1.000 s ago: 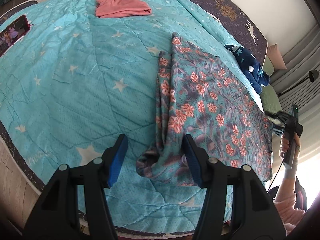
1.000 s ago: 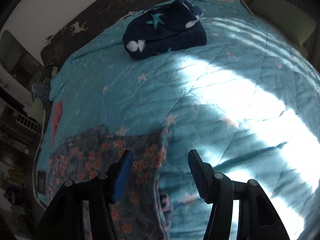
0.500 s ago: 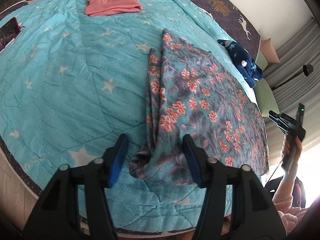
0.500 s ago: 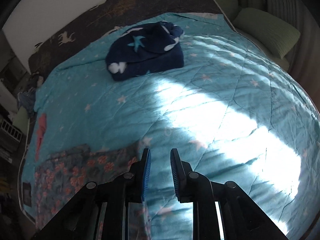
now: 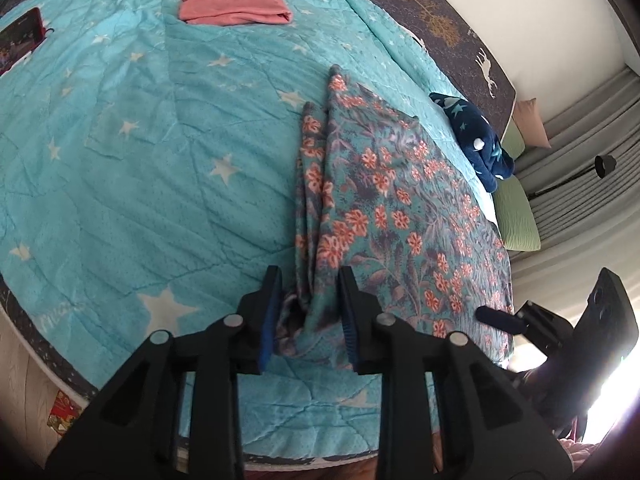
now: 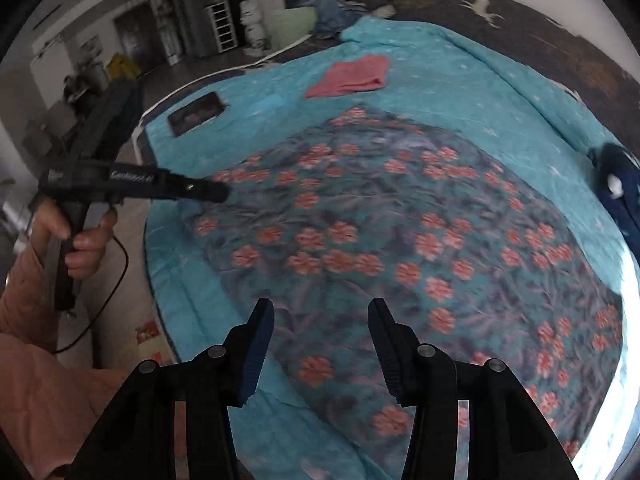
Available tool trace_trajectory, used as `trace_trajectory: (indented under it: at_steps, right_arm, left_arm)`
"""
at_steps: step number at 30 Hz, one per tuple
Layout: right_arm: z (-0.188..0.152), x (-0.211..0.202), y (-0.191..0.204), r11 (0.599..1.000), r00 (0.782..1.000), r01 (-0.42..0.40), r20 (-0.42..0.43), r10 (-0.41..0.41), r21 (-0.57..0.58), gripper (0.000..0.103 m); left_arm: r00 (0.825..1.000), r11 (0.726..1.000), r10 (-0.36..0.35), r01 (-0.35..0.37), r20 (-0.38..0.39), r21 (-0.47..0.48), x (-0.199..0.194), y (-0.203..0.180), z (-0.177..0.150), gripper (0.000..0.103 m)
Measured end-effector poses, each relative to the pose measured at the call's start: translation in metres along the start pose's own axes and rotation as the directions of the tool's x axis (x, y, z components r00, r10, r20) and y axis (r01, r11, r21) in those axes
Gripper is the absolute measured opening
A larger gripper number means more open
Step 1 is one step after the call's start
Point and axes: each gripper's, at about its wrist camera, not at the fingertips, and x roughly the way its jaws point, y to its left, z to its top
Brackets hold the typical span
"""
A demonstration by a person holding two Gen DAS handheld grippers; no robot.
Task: Fold small clothes
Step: 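Pinch the folded shirt end with the right gripper and lift it toward the left gripper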
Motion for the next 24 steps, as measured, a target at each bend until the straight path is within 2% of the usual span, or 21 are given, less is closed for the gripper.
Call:
trace_trajectory:
  at_steps: [5, 10, 18, 23, 24]
  right_arm:
    - [0.019, 0.028, 0.039, 0.994, 1.0, -0.026, -0.007, 0.025, -0.106, 0.05]
    - [0.034, 0.053, 0.077, 0.982, 1.0, 0.001, -0.008, -0.002, -0.189, 0.05]
    - [0.059, 0.091, 0.108, 0.969, 0.989, 0.144, 0.005, -0.146, -0.201, 0.051]
    - [0.064, 0.106, 0.122, 0.942, 0.966, 0.258, 0.04, -0.255, -0.214, 0.052]
    - [0.065, 0.107, 0.121, 0.945, 0.965, 0.263, 0.043, -0.26, -0.194, 0.047]
  left_arm:
    - [0.997, 0.998, 0.051, -0.053, 0.057, 0.04, -0.02, -0.001, -0.002, 0.039]
    - [0.987, 0.995, 0.096, -0.098, 0.132, 0.008, -0.047, 0.018, 0.0, 0.04]
    - [0.975, 0.987, 0.143, -0.128, 0.17, -0.098, -0.066, 0.059, -0.003, 0.04]
    - [0.975, 0.986, 0.143, -0.125, 0.172, -0.109, -0.068, 0.067, 0.002, 0.04]
    - [0.975, 0.986, 0.14, -0.122, 0.173, -0.111, -0.068, 0.068, 0.004, 0.04]
